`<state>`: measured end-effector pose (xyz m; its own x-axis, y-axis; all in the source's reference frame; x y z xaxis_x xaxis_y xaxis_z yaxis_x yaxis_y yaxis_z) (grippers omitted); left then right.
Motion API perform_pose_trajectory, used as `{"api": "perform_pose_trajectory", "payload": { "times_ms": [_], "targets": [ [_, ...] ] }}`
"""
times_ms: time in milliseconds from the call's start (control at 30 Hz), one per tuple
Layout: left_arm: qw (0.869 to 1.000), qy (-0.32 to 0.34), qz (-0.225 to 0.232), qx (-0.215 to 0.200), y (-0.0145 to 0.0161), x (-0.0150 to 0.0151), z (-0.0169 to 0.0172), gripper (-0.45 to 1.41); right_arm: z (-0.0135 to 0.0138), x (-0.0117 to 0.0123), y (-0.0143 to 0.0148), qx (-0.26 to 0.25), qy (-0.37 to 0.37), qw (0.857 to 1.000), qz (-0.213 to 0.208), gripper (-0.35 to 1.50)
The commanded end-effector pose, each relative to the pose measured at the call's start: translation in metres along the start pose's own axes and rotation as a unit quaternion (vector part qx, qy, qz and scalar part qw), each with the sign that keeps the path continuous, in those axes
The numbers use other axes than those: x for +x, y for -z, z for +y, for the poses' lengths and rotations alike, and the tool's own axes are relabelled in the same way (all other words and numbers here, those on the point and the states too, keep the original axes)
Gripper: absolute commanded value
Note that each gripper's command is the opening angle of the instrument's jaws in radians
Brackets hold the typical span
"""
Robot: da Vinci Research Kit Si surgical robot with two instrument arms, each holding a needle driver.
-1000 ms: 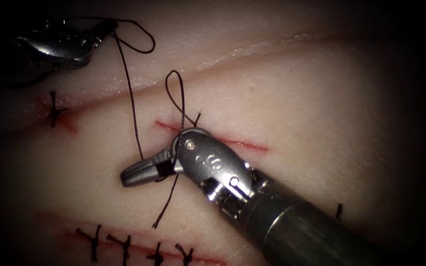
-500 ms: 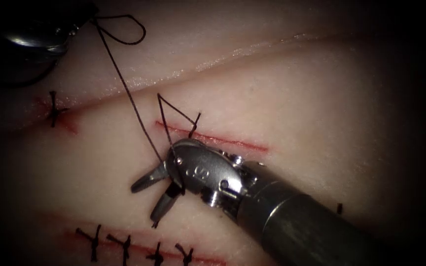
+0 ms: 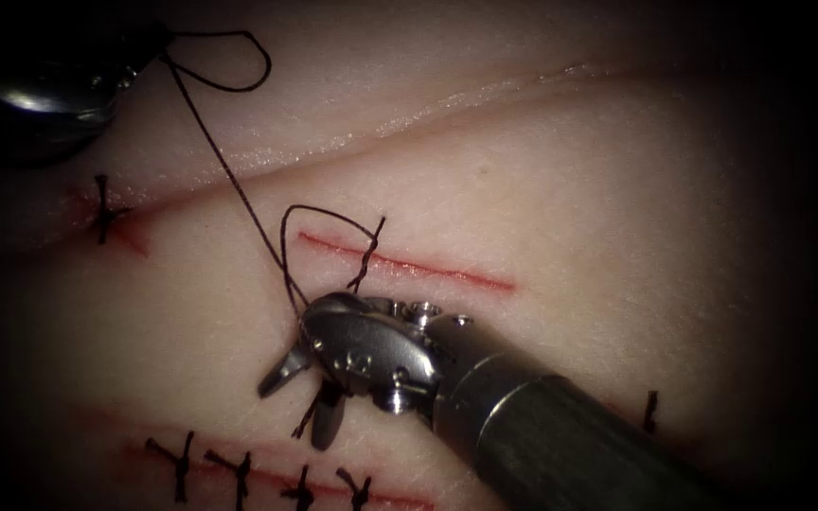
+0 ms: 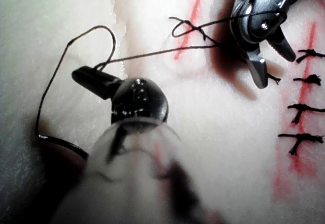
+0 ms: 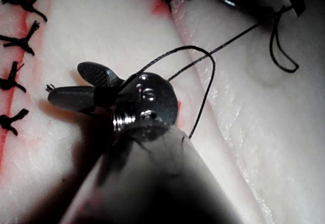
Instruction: Wound Closure
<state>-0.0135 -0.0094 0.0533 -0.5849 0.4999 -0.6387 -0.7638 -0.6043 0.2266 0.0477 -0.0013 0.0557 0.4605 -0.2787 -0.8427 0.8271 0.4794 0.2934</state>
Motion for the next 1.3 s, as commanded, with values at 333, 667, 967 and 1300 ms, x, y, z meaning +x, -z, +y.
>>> {"api": "perform_pose_trajectory", "payload": {
  "times_ms": [333,667,967,1300],
  "targets": [
    [1.0,-0.002,-0.002,0.002,0.0012,-0.001,0.001,-0.45,0.0014,-0.0018,-0.0026,-0.021,0.039,0.996,-0.073,0.91],
    [1.0,-0.003,0.005,0.0,0.0032,-0.0014,0.0021,-0.45,0.0014,-0.001,-0.0018,-0.008,0.057,0.993,-0.103,-0.35],
    [1.0,-0.013,0.012,-0.013,0.0061,-0.003,0.0052,-0.45,0.0018,-0.001,0.0024,-0.073,0.049,0.996,-0.01,-0.35],
    [0.999,-0.027,0.006,-0.04,0.008,-0.0051,0.0088,-0.45,0.003,-0.0016,0.0072,-0.169,0.014,0.983,0.076,-0.35]
  ]
}}
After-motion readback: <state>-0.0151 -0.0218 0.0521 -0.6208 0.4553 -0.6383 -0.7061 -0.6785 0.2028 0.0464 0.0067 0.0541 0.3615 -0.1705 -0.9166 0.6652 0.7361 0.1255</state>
